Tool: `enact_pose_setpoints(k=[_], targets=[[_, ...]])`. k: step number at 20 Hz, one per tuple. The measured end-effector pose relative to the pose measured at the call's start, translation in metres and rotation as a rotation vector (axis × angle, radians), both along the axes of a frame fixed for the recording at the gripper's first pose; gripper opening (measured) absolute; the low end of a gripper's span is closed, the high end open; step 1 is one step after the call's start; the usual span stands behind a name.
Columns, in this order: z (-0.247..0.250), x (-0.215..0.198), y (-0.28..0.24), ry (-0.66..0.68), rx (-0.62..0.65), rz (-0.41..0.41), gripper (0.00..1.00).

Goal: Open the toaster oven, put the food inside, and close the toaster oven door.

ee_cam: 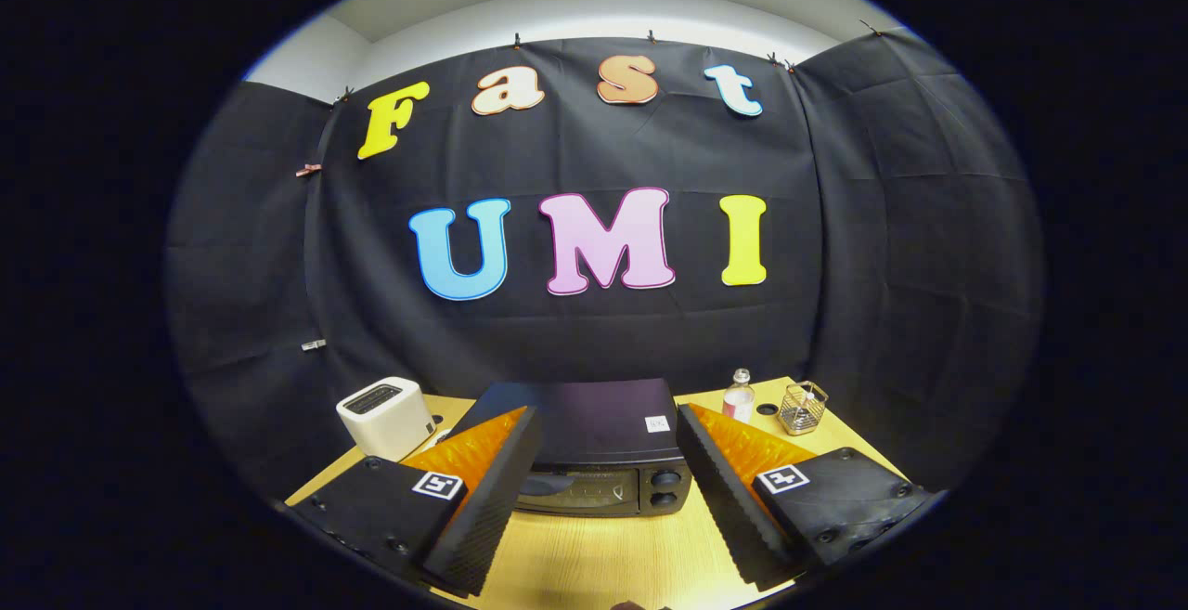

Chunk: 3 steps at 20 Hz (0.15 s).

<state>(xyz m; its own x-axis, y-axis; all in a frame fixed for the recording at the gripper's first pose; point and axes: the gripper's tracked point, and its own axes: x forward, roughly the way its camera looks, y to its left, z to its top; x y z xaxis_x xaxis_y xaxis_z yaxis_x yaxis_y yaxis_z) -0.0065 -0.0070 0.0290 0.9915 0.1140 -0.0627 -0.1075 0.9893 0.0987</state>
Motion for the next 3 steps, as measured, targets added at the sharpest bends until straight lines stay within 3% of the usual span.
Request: enact_pose_setpoints(k=[3], targets=[[0.0045,0.005,0.0041,-0.017,-0.006,0.0,0.99]])
